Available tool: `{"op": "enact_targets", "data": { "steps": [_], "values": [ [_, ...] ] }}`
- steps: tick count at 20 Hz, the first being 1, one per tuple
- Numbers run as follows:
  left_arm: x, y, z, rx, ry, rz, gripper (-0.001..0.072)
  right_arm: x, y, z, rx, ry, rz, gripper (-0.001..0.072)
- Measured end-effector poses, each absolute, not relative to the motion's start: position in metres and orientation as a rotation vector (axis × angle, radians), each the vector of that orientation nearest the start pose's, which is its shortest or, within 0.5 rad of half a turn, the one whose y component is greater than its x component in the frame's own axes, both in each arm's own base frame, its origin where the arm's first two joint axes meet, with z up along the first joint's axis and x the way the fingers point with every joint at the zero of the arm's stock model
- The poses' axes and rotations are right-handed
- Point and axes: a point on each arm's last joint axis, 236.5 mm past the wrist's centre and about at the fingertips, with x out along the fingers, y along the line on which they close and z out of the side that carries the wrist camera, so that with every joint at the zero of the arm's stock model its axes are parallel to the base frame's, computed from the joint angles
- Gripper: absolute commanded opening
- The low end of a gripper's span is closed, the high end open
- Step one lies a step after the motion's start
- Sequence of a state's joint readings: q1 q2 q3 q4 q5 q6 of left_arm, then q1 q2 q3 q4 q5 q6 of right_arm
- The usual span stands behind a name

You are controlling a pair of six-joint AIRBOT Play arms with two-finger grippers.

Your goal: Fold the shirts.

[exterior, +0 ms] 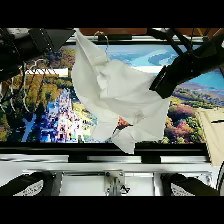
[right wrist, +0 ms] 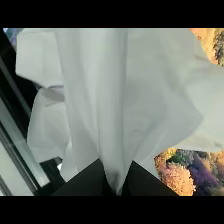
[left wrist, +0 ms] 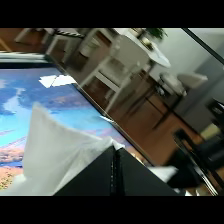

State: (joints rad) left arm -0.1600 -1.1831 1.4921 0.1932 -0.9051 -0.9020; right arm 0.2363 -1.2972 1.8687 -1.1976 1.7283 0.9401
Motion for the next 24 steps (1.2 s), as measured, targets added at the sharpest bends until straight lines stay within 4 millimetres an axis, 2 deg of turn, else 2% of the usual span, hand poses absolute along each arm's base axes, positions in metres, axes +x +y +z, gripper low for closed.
{"op": "enact_targets", "data": {
  "steps": [2, 5, 6, 7, 8, 9, 11, 14, 15, 18, 20, 23, 24],
  "values": [
    [0.372, -0.261, 0.367, -0.433, 0.306, -1.046, 0.0052, 0.34, 0.169, 0.23, -0.443, 0.912, 0.874, 0.0068],
    [0.359, -0.265, 0.332, -0.315, 0.47, -0.987, 0.0065, 0.345, 0.172, 0.25, -0.353, 0.843, 0.853, 0.0068],
    [0.359, -0.262, 0.321, -0.285, 0.516, -0.955, 0.0276, 0.344, 0.174, 0.256, -0.334, 0.822, 0.856, 0.0068],
    [0.36, -0.26, 0.315, -0.27, 0.54, -0.93, 0.0566, 0.341, 0.176, 0.263, -0.32, 0.801, 0.86, 0.0068],
    [0.36, -0.258, 0.311, -0.258, 0.556, -0.912, 0.0629, 0.338, 0.178, 0.269, -0.31, 0.783, 0.865, 0.0068],
    [0.359, -0.259, 0.311, -0.255, 0.561, -0.909, 0.0629, 0.335, 0.179, 0.275, -0.3, 0.766, 0.87, 0.0068],
    [0.358, -0.26, 0.325, -0.258, 0.528, -0.907, 0.0622, 0.327, 0.183, 0.287, -0.287, 0.729, 0.885, 0.0068],
    [0.369, -0.254, 0.366, -0.274, 0.386, -0.874, 0.0627, 0.314, 0.188, 0.302, -0.275, 0.69, 0.91, 0.0068],
    [0.37, -0.254, 0.379, -0.281, 0.344, -0.869, 0.0665, 0.309, 0.191, 0.304, -0.276, 0.683, 0.922, 0.0068],
    [0.372, -0.265, 0.404, -0.265, 0.232, -0.877, 0.0685, 0.296, 0.204, 0.305, -0.298, 0.686, 0.962, 0.0068],
    [0.371, -0.279, 0.409, -0.218, 0.183, -0.892, 0.0681, 0.292, 0.214, 0.306, -0.313, 0.674, 0.973, 0.0068],
    [0.376, -0.296, 0.401, -0.112, 0.145, -0.878, 0.0675, 0.291, 0.222, 0.308, -0.317, 0.656, 0.979, 0.0068],
    [0.378, -0.3, 0.397, -0.081, 0.137, -0.871, 0.0652, 0.291, 0.224, 0.309, -0.312, 0.656, 0.98, 0.0067]
  ]
}}
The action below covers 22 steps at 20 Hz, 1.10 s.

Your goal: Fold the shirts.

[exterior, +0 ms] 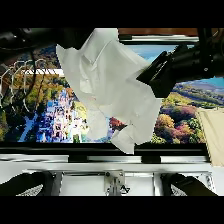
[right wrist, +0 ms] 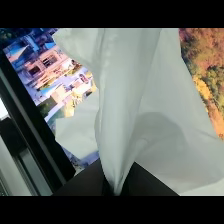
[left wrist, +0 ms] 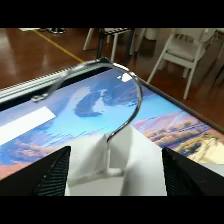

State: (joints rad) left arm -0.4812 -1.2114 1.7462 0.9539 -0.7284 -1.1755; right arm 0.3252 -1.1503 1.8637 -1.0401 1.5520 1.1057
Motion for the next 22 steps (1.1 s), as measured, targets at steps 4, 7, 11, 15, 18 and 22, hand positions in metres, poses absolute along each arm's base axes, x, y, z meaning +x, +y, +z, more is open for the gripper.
{"op": "enact_targets", "data": {
  "steps": [4, 7, 11, 15, 18, 22],
  "values": [
    [0.392, -0.304, 0.39, 0.0, 0.106, -0.822, 0.0107, 0.289, 0.229, 0.311, -0.302, 0.648, 0.991, 0.0068],
    [0.4, -0.304, 0.392, 0.016, 0.075, -0.793, 0.0057, 0.287, 0.232, 0.313, -0.29, 0.643, 1.0, 0.007],
    [0.409, -0.299, 0.4, 0.02, 0.025, -0.756, 0.0112, 0.282, 0.239, 0.317, -0.265, 0.635, 1.036, 0.0068],
    [0.407, -0.294, 0.408, 0.05, -0.006, -0.742, 0.0475, 0.284, 0.238, 0.317, -0.27, 0.629, 1.025, 0.0067],
    [0.395, -0.281, 0.422, 0.1, -0.036, -0.732, 0.0689, 0.29, 0.229, 0.312, -0.282, 0.655, 0.977, 0.0067],
    [0.373, -0.266, 0.407, 0.155, 0.07, -0.766, 0.0689, 0.299, 0.229, 0.317, -0.265, 0.627, 0.946, 0.0067]
  ]
}}
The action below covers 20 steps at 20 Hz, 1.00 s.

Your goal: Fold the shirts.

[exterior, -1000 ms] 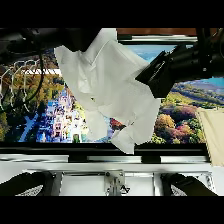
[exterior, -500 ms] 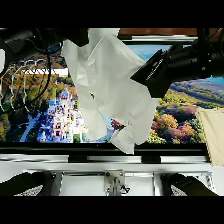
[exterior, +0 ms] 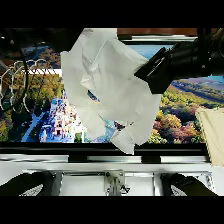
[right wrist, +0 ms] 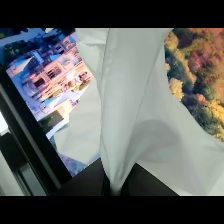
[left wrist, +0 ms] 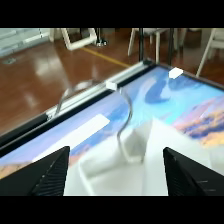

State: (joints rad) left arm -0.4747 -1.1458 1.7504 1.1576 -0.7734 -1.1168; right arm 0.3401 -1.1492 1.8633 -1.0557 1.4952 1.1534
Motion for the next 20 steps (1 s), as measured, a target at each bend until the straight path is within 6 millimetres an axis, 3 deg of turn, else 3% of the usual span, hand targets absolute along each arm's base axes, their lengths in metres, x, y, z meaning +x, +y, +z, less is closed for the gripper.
{"op": "enact_targets", "data": {
  "steps": [2, 4, 7, 10, 12, 16, 20],
  "values": [
    [0.361, -0.258, 0.404, 0.182, 0.101, -0.772, 0.0686, 0.304, 0.227, 0.319, -0.252, 0.619, 0.917, 0.0067],
    [0.348, -0.245, 0.416, 0.202, 0.08, -0.755, 0.0679, 0.315, 0.218, 0.319, -0.246, 0.613, 0.858, 0.0067],
    [0.324, -0.222, 0.442, 0.224, 0.019, -0.712, 0.0679, 0.346, 0.182, 0.331, -0.208, 0.567, 0.679, 0.0067],
    [0.305, -0.196, 0.457, 0.234, -0.002, -0.648, 0.0679, 0.374, 0.103, 0.366, -0.128, 0.453, 0.381, 0.0067],
    [0.298, -0.187, 0.456, 0.232, 0.02, -0.626, 0.0678, 0.374, 0.033, 0.391, -0.119, 0.381, 0.15, 0.0067],
    [0.299, -0.176, 0.442, 0.244, 0.087, -0.588, 0.0679, 0.328, -0.096, 0.438, -0.166, 0.264, -0.301, 0.0067],
    [0.302, -0.173, 0.433, 0.249, 0.121, -0.576, 0.0679, 0.281, -0.168, 0.465, -0.193, 0.201, -0.585, 0.0067]
  ]
}}
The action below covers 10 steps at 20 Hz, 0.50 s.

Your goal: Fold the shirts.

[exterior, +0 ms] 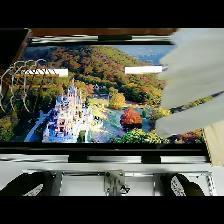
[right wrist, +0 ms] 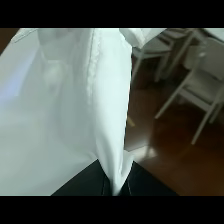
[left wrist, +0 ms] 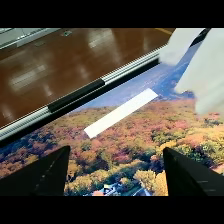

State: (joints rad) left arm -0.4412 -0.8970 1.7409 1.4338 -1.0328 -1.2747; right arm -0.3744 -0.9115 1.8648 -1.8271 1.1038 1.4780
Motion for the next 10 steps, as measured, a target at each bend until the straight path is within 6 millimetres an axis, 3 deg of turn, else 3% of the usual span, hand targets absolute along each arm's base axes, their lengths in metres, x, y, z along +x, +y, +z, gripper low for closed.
{"op": "enact_targets", "data": {
  "steps": [10],
  "values": [
    [0.302, -0.172, 0.423, 0.258, 0.16, -0.577, 0.0678, 0.235, -0.281, 0.495, -0.108, 0.021, -0.987, 0.0067]
  ]
}}
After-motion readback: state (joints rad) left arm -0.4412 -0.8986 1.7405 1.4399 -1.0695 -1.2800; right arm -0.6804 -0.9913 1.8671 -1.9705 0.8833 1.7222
